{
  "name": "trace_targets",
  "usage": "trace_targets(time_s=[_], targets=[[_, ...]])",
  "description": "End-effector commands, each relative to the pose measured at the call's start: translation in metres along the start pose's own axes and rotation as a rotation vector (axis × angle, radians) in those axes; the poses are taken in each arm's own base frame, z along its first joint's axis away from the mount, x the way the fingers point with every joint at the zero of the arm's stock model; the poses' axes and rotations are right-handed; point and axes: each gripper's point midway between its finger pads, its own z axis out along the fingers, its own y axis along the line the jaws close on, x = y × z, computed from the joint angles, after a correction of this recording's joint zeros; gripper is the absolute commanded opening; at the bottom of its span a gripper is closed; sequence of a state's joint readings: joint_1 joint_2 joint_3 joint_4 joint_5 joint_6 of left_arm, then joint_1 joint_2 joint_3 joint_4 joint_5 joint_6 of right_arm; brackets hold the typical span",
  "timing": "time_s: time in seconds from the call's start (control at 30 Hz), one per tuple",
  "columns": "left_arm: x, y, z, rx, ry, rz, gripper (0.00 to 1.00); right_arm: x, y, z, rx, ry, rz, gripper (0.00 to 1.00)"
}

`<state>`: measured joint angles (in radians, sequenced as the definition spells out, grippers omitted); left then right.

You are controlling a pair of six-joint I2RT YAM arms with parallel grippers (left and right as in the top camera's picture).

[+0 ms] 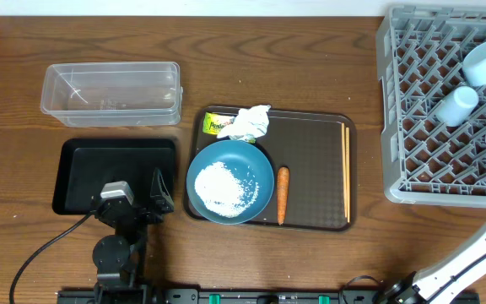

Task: Sort waste into correct bins and load items into the dishwasher rack
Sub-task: 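Move the right gripper over the wooden chopsticks on the tray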

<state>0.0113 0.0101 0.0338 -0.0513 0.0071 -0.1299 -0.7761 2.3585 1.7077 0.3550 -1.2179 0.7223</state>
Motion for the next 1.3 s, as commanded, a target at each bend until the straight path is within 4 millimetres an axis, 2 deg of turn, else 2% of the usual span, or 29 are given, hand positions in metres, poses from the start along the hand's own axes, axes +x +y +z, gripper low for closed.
trace_targets(time_s=[0.0,0.17,0.27,0.33,0.47,0.53,0.57,0.6,0.7,0.83,0.93,1.03,1.17,1.27], targets=[[0.017,0.006,0.002,-0.025,0.039,0.009,0.98,-0.034,0.055,-0.014,-0.001,-0.059,-0.115,0.53],[0.017,0.006,0.002,-0.025,0.039,0.009,0.98,-0.068,0.106,-0.032,0.091,-0.171,-0.183,0.55],[0.017,0.006,0.002,-0.025,0.039,0.009,0.98,-0.079,0.129,-0.048,0.218,-0.228,-0.229,0.62],[0.017,0.006,0.002,-0.025,0.039,0.009,0.98,-0.080,0.138,-0.061,0.349,-0.254,-0.262,0.64],[0.017,0.006,0.002,-0.026,0.039,0.009,0.98,-0.071,0.142,-0.096,0.703,-0.317,-0.235,0.69],[0.017,0.006,0.002,-0.025,0.039,0.009,0.98,-0.058,0.150,-0.105,0.810,-0.318,-0.209,0.80],[0.017,0.006,0.002,-0.025,0.039,0.009,0.98,-0.048,0.159,-0.101,0.813,-0.291,-0.200,0.95],[0.017,0.006,0.002,-0.025,0.039,0.009,0.98,-0.035,0.169,-0.094,0.793,-0.250,-0.189,0.99],[0.017,0.006,0.002,-0.025,0.039,0.009,0.98,0.007,0.199,-0.069,0.681,-0.106,-0.150,0.99],[0.017,0.006,0.002,-0.025,0.039,0.009,0.98,0.076,0.245,-0.022,0.444,0.142,-0.085,0.99],[0.017,0.006,0.002,-0.025,0.039,0.008,0.98,0.127,0.260,0.000,0.430,0.294,-0.067,0.99],[0.017,0.006,0.002,-0.025,0.039,0.009,0.98,0.178,0.268,0.015,0.494,0.433,-0.120,0.99],[0.017,0.006,0.002,-0.025,0.039,0.009,0.98,0.239,0.272,0.028,0.659,0.554,-0.284,0.99],[0.017,0.006,0.002,-0.026,0.039,0.009,0.98,0.278,0.286,0.038,0.695,0.609,-0.388,0.99]])
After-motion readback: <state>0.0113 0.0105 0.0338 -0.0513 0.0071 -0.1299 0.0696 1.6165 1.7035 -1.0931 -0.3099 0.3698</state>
